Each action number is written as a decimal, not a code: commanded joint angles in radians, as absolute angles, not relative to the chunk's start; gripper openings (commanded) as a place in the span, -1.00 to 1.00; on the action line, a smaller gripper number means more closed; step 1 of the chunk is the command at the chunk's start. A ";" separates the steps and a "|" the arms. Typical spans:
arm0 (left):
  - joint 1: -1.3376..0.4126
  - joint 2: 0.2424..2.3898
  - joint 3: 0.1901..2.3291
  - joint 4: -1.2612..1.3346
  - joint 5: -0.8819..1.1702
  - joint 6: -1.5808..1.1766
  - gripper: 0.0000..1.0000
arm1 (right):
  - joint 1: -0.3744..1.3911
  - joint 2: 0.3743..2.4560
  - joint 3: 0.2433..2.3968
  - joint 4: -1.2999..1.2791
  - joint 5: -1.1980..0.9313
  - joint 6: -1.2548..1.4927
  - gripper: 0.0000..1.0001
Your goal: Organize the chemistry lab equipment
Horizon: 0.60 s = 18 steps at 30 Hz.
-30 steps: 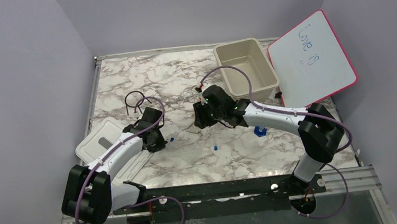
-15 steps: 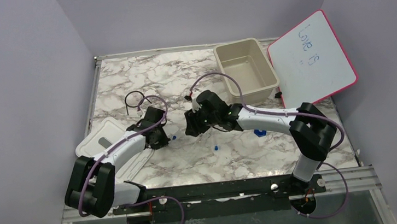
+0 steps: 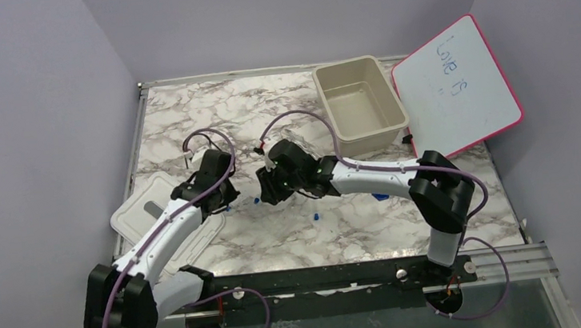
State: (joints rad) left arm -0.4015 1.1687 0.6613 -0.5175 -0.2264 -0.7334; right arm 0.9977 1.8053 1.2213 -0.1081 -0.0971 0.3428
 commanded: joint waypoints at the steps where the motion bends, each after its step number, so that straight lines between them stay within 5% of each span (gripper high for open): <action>1: -0.400 1.035 0.757 -0.620 -0.396 -0.748 -0.70 | 1.024 1.853 1.274 -0.164 -0.043 0.333 -0.24; 18: -0.387 0.948 0.846 -0.689 -0.482 -0.692 -0.63 | 1.045 1.887 1.342 -0.174 -0.126 0.338 -0.37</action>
State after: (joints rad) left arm -0.3939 0.9672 0.8242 -0.6689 -0.4416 -0.7120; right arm 1.0340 1.8652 1.3148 -0.1734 -0.0952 0.3393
